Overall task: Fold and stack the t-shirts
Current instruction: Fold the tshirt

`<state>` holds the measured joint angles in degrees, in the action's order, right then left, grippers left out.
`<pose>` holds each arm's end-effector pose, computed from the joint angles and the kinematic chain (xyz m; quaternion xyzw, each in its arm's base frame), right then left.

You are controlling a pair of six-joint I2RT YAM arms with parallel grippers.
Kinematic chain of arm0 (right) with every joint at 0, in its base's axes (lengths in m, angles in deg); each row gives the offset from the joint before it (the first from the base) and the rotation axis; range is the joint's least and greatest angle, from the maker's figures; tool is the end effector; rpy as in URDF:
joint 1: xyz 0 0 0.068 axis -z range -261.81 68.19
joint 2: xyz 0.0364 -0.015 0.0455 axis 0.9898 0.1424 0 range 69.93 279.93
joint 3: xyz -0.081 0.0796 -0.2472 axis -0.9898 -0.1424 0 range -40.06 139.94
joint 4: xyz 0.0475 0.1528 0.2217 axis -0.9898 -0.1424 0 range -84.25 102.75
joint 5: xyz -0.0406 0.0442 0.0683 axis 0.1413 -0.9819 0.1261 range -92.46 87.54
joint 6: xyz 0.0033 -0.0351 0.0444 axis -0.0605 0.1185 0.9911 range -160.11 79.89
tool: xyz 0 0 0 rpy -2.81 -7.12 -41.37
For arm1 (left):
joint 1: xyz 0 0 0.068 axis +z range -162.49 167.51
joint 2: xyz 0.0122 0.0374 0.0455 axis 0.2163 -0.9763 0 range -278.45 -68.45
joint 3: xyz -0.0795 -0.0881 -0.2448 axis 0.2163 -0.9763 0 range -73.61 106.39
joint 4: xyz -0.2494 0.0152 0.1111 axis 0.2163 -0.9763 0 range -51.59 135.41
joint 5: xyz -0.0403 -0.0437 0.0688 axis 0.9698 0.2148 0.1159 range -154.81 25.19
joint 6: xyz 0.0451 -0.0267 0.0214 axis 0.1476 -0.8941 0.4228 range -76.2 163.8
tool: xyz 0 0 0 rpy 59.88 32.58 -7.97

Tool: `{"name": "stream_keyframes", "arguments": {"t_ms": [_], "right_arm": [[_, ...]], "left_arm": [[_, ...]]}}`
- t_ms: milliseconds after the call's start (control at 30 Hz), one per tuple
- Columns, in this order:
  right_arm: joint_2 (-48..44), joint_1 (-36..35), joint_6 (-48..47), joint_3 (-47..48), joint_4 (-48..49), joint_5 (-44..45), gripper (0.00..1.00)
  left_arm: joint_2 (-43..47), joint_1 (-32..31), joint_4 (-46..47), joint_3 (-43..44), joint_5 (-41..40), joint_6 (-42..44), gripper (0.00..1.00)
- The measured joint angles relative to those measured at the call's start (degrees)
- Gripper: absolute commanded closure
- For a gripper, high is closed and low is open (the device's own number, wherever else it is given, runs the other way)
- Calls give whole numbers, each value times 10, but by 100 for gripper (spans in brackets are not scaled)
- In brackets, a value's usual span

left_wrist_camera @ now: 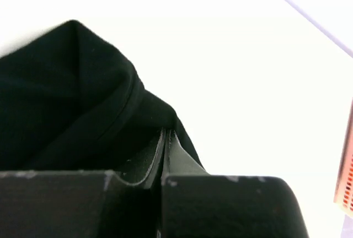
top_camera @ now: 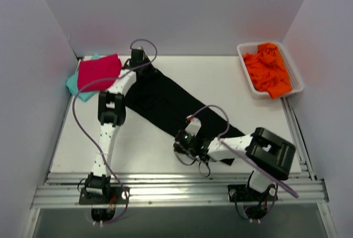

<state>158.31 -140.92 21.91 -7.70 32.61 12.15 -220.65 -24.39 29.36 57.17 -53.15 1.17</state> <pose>0.1612 0.2498 0.1301 0.0801 0.8826 0.3354 0.3195 0.5895 -0.1325 0.1295 -0.1931 0.8721 -0.2826 0.3496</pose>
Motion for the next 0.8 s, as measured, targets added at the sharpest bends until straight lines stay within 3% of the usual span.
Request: {"name": "stream_keyframes", "arguments": {"t_ms": [67, 133, 200, 267, 300, 367, 467, 567, 600, 700, 800], "right_arm": [[71, -26, -3, 60, 36, 12, 100], [130, -54, -10, 114, 66, 32, 100], [161, -81, -27, 148, 72, 52, 99], [175, -105, -50, 168, 70, 70, 92], [176, -116, -63, 176, 61, 80, 79], [176, -134, -89, 188, 39, 106, 62], [166, -154, -129, 202, -5, 140, 52], [140, -155, -162, 210, -52, 170, 49], [129, -155, -172, 216, -69, 181, 48], [88, -155, -196, 232, -100, 215, 48], [34, -152, -217, 237, -121, 241, 48]], "left_arm": [[-87, -16, -56, 164, 23, 4, 98], [-144, -32, -71, 263, 52, 0, 98], [-154, -47, -52, 265, 86, -13, 98], [-152, -59, 6, 232, 124, -32, 98], [-152, -64, 31, 221, 145, -39, 98], [-154, -73, 71, 215, 188, -56, 95], [-149, -81, 199, 205, 264, -100, 89], [-93, -85, 314, 136, 311, -135, 65], [-66, -85, 340, 105, 319, -142, 46], [38, -79, 392, 10, 335, -154, 9], [196, -60, 440, -136, 329, -143, 6]]}}
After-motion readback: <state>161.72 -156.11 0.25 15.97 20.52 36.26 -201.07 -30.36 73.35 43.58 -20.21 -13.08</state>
